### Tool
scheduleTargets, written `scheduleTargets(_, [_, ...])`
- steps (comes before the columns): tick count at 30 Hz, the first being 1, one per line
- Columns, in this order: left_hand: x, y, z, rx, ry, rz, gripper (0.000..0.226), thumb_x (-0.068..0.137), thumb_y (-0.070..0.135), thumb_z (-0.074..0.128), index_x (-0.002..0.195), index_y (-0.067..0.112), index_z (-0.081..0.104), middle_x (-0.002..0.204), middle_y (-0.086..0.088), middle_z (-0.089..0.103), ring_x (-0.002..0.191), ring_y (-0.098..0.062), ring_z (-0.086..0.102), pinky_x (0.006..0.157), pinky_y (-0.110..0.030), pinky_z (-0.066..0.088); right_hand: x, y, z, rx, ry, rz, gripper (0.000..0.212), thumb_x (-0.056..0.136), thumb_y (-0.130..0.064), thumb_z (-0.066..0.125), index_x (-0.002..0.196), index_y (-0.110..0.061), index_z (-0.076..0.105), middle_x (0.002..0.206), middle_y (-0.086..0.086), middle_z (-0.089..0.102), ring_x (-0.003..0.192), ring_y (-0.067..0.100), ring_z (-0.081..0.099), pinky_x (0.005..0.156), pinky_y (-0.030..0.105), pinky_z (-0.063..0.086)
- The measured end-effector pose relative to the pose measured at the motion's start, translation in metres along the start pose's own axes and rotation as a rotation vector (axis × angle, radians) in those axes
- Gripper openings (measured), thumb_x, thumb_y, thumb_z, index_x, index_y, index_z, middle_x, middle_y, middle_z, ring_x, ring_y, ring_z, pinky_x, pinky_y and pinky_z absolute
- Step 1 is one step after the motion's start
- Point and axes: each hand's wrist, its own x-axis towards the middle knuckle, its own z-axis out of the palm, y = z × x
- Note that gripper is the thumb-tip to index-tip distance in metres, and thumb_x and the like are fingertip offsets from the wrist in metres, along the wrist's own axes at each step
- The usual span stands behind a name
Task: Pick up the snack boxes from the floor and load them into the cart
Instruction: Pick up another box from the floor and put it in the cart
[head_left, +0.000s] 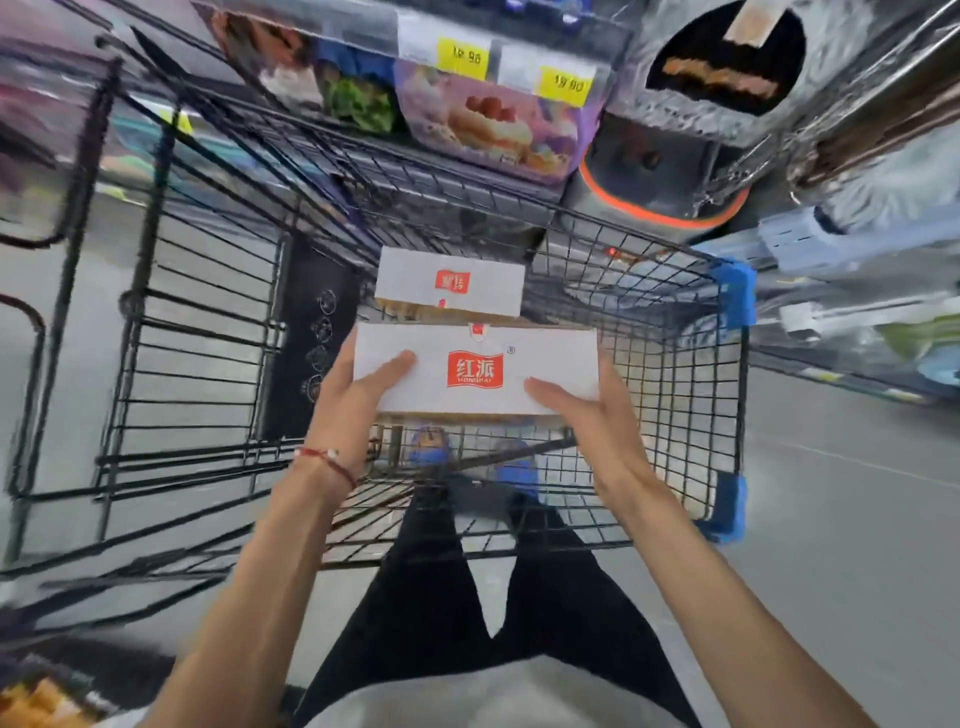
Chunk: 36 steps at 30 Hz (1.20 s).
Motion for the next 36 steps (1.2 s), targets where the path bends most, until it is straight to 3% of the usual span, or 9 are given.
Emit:
scheduleTargets(7, [0.090, -0.043, -0.020, 0.144, -0.105, -0.131, 0.056, 0.090, 0.034, 0.072, 0.141, 0.039, 0.049, 0.123, 0.013, 0.070, 0.116, -0.012, 0.066, 0.108, -0.041, 0.045, 0.069, 0.053, 0.033, -0.001, 0.015, 0.033, 0.075, 0.085, -0.020, 0.084, 0.149, -0.034, 0.047, 0.130, -0.015, 0.070, 0.119, 0.001, 0.065, 0.101, 0.034, 0.055])
scheduleTargets(10, [0.125, -0.058, -0.014, 0.136, -0.081, -0.155, 0.053, 0.093, 0.026, 0.069, 0.141, 0.034, 0.050, 0.120, 0.014, 0.071, 0.110, -0.007, 0.067, 0.102, -0.036, 0.047, 0.098, 0.076, 0.044, 0.010, 0.032, 0.041, 0.081, 0.087, -0.017, 0.082, 0.155, -0.030, 0.040, 0.121, -0.025, 0.071, 0.110, -0.011, 0.064, 0.096, 0.022, 0.054])
scheduleTargets(14, [0.168, -0.083, -0.009, 0.158, -0.058, -0.211, 0.058, 0.092, 0.027, 0.071, 0.144, 0.034, 0.047, 0.116, 0.016, 0.071, 0.110, -0.008, 0.064, 0.097, -0.042, 0.049, 0.132, 0.104, 0.052, 0.014, 0.029, 0.052, 0.071, 0.088, -0.014, 0.080, 0.146, -0.033, 0.045, 0.120, -0.025, 0.070, 0.105, -0.017, 0.062, 0.086, 0.012, 0.052])
scheduleTargets(17, [0.187, -0.099, -0.007, 0.168, -0.048, -0.171, 0.041, 0.095, 0.019, 0.067, 0.132, 0.032, 0.055, 0.107, 0.021, 0.071, 0.100, -0.001, 0.067, 0.084, -0.029, 0.055, 0.156, 0.120, 0.057, -0.006, 0.031, 0.061, 0.073, 0.087, -0.015, 0.081, 0.147, -0.033, 0.044, 0.128, -0.018, 0.069, 0.115, -0.007, 0.062, 0.100, 0.023, 0.054])
scheduleTargets(20, [0.201, -0.109, -0.005, 0.178, -0.005, -0.120, 0.043, 0.094, 0.016, 0.068, 0.129, 0.038, 0.054, 0.101, 0.030, 0.070, 0.097, 0.009, 0.063, 0.095, -0.028, 0.051, 0.173, 0.128, 0.061, -0.046, -0.001, 0.076, 0.081, 0.085, -0.020, 0.083, 0.151, -0.035, 0.039, 0.131, -0.017, 0.068, 0.122, 0.001, 0.063, 0.113, 0.042, 0.049])
scheduleTargets(26, [0.212, -0.116, -0.006, 0.171, 0.071, -0.039, 0.048, 0.093, 0.016, 0.070, 0.137, 0.027, 0.054, 0.106, 0.021, 0.071, 0.098, 0.003, 0.068, 0.095, -0.032, 0.057, 0.183, 0.131, 0.072, 0.063, 0.022, 0.114, 0.080, 0.086, -0.006, 0.081, 0.151, -0.034, 0.044, 0.129, -0.014, 0.070, 0.119, 0.000, 0.064, 0.111, 0.035, 0.049])
scheduleTargets(29, [0.207, -0.116, -0.004, 0.223, 0.129, -0.002, 0.053, 0.089, 0.016, 0.074, 0.138, 0.022, 0.055, 0.115, 0.012, 0.071, 0.105, -0.001, 0.067, 0.098, -0.027, 0.054, 0.182, 0.139, 0.082, 0.184, 0.093, 0.190, 0.081, 0.081, -0.012, 0.086, 0.149, -0.034, 0.046, 0.130, -0.012, 0.071, 0.125, 0.011, 0.062, 0.113, 0.043, 0.046])
scheduleTargets(32, [0.196, -0.114, -0.008, 0.380, 0.133, 0.039, 0.063, 0.088, 0.015, 0.074, 0.144, 0.026, 0.047, 0.133, 0.012, 0.056, 0.111, -0.001, 0.056, 0.090, -0.004, 0.046, 0.177, 0.146, 0.095, 0.505, 0.167, 0.422, 0.098, 0.074, -0.024, 0.093, 0.155, -0.028, 0.038, 0.144, 0.002, 0.058, 0.136, 0.029, 0.051, 0.107, 0.051, 0.050])
scheduleTargets(36, [0.191, -0.119, -0.025, 0.425, 0.041, -0.059, 0.064, 0.093, 0.027, 0.069, 0.150, 0.027, 0.041, 0.116, 0.021, 0.053, 0.104, -0.001, 0.054, 0.097, -0.021, 0.040, 0.168, 0.154, 0.120, 0.928, 0.143, 0.537, 0.090, 0.077, -0.020, 0.090, 0.151, -0.021, 0.040, 0.145, 0.023, 0.045, 0.124, 0.043, 0.060, 0.101, 0.059, 0.055])
